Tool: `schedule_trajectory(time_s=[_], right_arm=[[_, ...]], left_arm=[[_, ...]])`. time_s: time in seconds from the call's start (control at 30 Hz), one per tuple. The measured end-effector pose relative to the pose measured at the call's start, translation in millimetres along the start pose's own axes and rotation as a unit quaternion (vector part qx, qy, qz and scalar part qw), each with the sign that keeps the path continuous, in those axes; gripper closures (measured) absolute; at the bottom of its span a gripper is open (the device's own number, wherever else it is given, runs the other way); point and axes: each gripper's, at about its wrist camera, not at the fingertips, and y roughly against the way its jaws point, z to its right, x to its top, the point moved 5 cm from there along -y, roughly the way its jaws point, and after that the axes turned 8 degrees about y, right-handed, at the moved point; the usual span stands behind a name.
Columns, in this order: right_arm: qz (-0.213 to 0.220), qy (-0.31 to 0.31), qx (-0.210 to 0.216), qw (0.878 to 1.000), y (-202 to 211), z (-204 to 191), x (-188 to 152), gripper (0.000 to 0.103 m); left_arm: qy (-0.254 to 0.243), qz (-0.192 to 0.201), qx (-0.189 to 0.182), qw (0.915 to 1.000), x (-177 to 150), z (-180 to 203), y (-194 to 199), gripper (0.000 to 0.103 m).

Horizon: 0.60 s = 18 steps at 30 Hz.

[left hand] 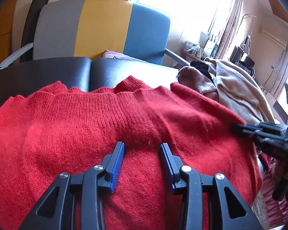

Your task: Fold clothes

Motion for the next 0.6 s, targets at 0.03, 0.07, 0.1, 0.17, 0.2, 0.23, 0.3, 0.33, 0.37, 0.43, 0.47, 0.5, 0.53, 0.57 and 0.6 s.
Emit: schedule_trajectory(time_s=[0.03,0.07,0.1,0.17,0.2,0.23,0.3,0.33,0.37,0.43,0.47,0.5,0.53,0.57,0.6], right_arm=[[-0.019,-0.004,-0.008,1.000,-7.6,2.9,-6.3,0.097],[-0.022,-0.007,-0.012,1.000,-12.5,4.1,-10.7,0.097],[-0.018,-0.009,-0.015,1.000,-16.2,4.4,-14.2,0.097],[-0.012,-0.014,-0.020,1.000,-20.1,4.4,-18.3,0.096],[-0.009,-0.024,-0.014,1.000,-18.4,6.7,-18.0,0.096],[-0.005,-0.037,-0.005,0.999,-16.5,10.2,-17.9,0.096],[-0.003,-0.068,0.021,0.997,-13.0,20.4,-16.5,0.090],[0.001,-0.076,0.025,0.997,-7.8,23.7,-13.8,0.083],[0.007,-0.079,0.025,0.997,-0.9,26.1,-10.3,0.070],[0.018,-0.085,0.024,0.996,12.9,30.8,-3.2,0.067],[0.026,-0.083,0.019,0.996,20.3,31.4,1.4,0.067],[0.033,-0.078,0.014,0.996,26.2,27.5,4.6,0.067],[0.038,-0.074,0.017,0.996,30.6,23.3,10.0,0.067],[0.042,-0.071,0.024,0.996,31.2,17.3,17.6,0.067],[0.045,-0.067,0.032,0.996,30.0,10.1,25.4,0.067]], left_arm=[[0.002,0.000,-0.003,1.0000,0.2,-0.5,0.0,0.064],[0.005,0.001,-0.002,1.0000,0.4,-1.0,0.2,0.064],[0.007,0.003,0.000,1.0000,0.5,-1.2,0.4,0.064],[0.008,0.003,0.000,1.0000,0.3,-1.0,0.7,0.064],[0.008,0.003,0.000,1.0000,0.2,-1.0,0.9,0.064],[0.009,0.003,0.000,1.0000,0.2,-0.9,1.1,0.064],[0.009,0.004,0.000,1.0000,0.2,-0.9,1.2,0.064],[0.009,0.004,0.001,1.0000,0.2,-0.9,1.2,0.064],[0.009,0.005,0.001,0.9999,0.2,-0.8,1.2,0.064],[0.011,0.006,0.001,0.9999,0.2,-0.8,1.2,0.064],[0.011,0.006,0.002,0.9999,0.1,-0.9,1.3,0.064],[0.012,0.007,0.002,0.9999,0.1,-0.9,1.3,0.064],[0.012,0.007,0.002,0.9999,0.1,-0.8,1.3,0.064],[0.013,0.008,0.003,0.9999,0.0,-0.7,1.3,0.064],[0.013,0.008,0.002,0.9999,0.0,-0.8,1.4,0.064]])
